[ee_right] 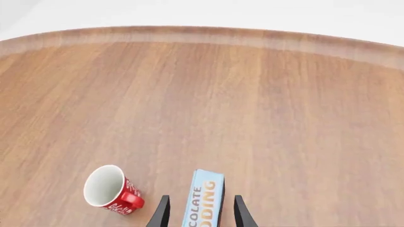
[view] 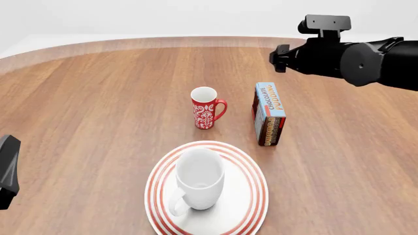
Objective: Pick up the white mug and put it on the plate, and put the chocolate pudding to the right of the plate.
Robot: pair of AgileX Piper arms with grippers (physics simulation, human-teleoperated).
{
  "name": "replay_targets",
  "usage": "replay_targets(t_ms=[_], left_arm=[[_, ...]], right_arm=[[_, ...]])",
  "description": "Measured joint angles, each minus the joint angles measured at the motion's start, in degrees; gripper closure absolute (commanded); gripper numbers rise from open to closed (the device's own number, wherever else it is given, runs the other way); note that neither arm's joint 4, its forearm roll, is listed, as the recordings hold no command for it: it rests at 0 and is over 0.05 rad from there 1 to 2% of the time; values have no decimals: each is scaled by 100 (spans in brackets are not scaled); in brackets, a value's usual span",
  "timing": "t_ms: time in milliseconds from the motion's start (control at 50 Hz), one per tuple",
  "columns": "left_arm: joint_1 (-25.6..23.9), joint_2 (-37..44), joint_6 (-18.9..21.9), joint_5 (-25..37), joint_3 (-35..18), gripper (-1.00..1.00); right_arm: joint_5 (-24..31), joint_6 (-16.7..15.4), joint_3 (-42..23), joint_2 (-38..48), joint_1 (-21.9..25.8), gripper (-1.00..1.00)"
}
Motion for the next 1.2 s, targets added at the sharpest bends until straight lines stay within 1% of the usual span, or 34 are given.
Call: replay_targets(t_ms=[1200], left_arm=[[2,0,-5,-1,1,-100]], right_arm=[[-9,46,-13,51,16,-100]])
